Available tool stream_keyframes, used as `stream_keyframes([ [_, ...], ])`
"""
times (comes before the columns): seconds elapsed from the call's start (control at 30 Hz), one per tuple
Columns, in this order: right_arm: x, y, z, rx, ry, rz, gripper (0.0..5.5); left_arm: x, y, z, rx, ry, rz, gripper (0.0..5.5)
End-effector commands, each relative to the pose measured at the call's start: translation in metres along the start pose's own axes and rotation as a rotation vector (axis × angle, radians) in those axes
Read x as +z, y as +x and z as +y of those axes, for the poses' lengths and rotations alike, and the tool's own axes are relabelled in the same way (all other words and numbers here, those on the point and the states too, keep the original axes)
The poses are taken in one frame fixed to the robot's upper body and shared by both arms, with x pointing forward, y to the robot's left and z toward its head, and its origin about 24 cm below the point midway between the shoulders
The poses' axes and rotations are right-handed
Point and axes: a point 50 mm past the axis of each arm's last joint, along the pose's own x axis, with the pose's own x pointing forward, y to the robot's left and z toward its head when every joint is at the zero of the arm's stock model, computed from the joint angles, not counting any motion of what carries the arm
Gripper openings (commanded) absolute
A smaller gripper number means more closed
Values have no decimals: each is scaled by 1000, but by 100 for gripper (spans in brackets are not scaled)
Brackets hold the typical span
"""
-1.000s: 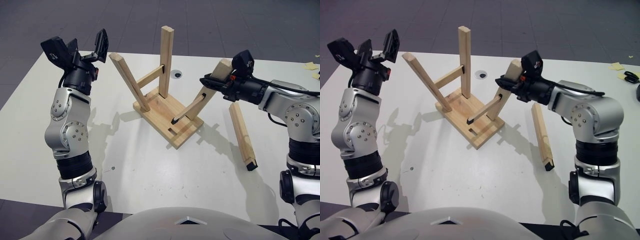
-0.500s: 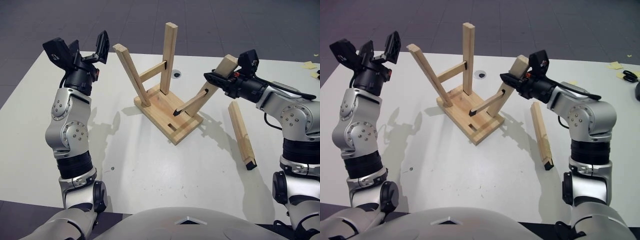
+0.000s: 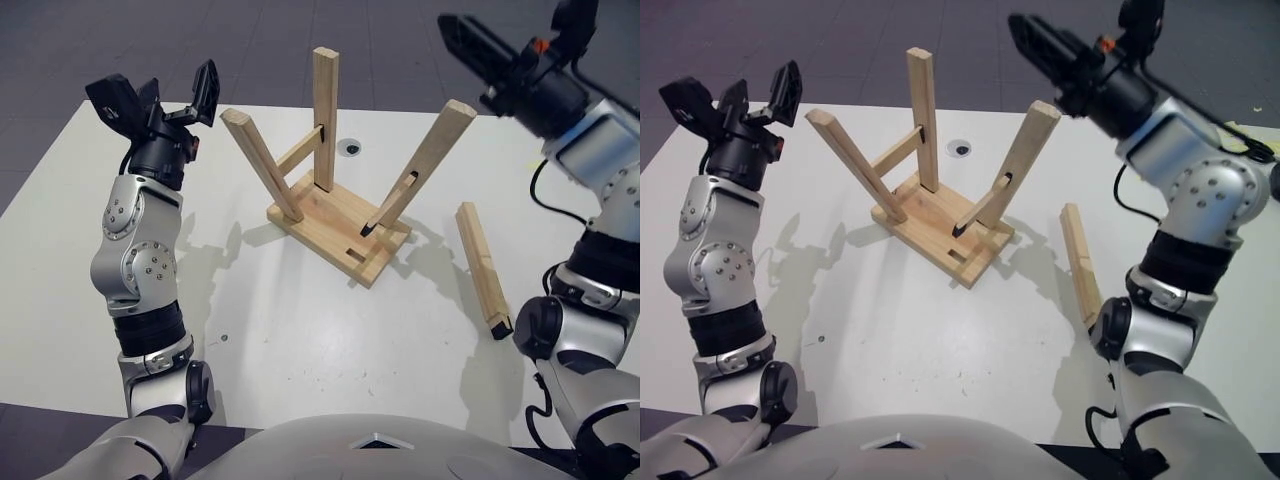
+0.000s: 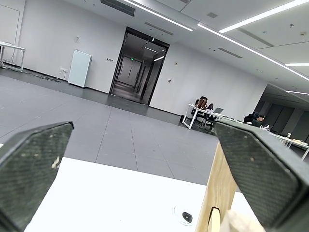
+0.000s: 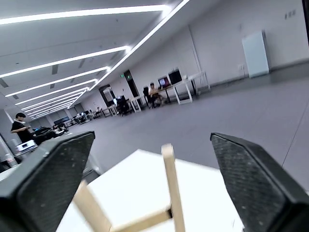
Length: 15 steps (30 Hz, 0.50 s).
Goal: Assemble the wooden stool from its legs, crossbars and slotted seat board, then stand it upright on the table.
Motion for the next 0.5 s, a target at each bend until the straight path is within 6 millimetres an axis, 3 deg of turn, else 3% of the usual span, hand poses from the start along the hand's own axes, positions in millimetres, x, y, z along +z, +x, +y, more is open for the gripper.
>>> stream_keyframes([
  [0.03, 38, 26, 13, 6, -150, -118, 507, 4, 5, -4, -15, 4, -17, 540],
  [0.13, 51, 37, 12, -14, -151, -186, 538, 5, 5, -4, -16, 4, -19, 540],
  [0.17, 41, 37, 4, -46, -123, -149, 538, 5, 5, -4, -16, 4, -19, 540],
  [0.23, 2, 28, -15, -104, -84, 6, 538, 5, 5, -5, -17, 2, -20, 540],
  [0.37, -94, -17, -39, -180, -4, 378, 538, 4, 3, -4, -11, 2, -18, 540],
  [0.43, -108, -25, -35, -169, 19, 412, 538, 2, 1, -5, -12, -3, -13, 540],
  [0.5, -99, -18, -29, -140, 42, 348, 538, 0, 0, -7, -16, -9, -7, 540],
])
